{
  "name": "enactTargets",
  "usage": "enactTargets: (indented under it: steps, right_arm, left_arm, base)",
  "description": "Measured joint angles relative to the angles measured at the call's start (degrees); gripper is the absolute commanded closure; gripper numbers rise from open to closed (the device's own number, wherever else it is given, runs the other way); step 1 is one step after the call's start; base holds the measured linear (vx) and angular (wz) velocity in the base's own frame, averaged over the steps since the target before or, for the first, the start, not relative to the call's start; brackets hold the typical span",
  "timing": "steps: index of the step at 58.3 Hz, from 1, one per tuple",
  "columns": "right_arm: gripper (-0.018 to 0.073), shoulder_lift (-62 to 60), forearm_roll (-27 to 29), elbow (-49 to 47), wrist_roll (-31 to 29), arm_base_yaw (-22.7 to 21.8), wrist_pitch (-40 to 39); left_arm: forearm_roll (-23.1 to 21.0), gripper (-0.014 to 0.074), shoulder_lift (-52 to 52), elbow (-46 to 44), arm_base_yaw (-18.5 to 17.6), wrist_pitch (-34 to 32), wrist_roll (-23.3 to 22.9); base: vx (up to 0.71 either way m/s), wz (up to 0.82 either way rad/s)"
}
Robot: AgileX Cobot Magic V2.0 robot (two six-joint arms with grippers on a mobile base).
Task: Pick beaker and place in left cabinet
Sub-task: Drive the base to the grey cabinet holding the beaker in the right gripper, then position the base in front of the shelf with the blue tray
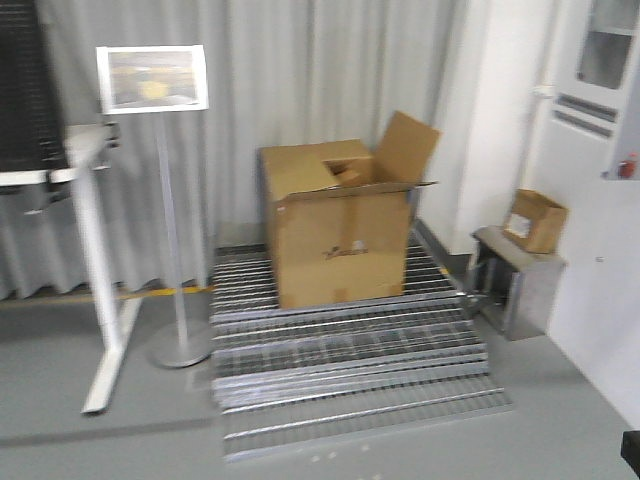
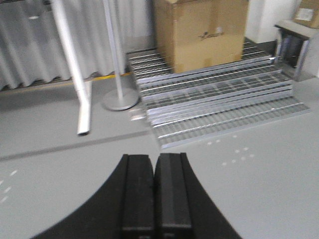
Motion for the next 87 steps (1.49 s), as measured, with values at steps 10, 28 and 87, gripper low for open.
enactTargets:
  steps: [10, 28, 87]
  right_arm:
    - [0.0564, 0.00, 0.00, 0.00, 0.00, 0.00, 0.00]
    - [0.0564, 0.00, 0.00, 0.00, 0.00, 0.00, 0.06]
    - [0.0564, 0.00, 0.00, 0.00, 0.00, 0.00, 0.11]
  left_arm:
    - [0.00, 0.0593, 0.00, 0.00, 0.00, 0.00, 0.00]
    - [0.00, 0.0593, 0.00, 0.00, 0.00, 0.00, 0.00]
    - [0.00, 0.0593, 0.00, 0.00, 0.00, 0.00, 0.00]
  base:
    - [0.62, -0.67]
    - [0.60, -0.61]
    - [0.47, -0.59]
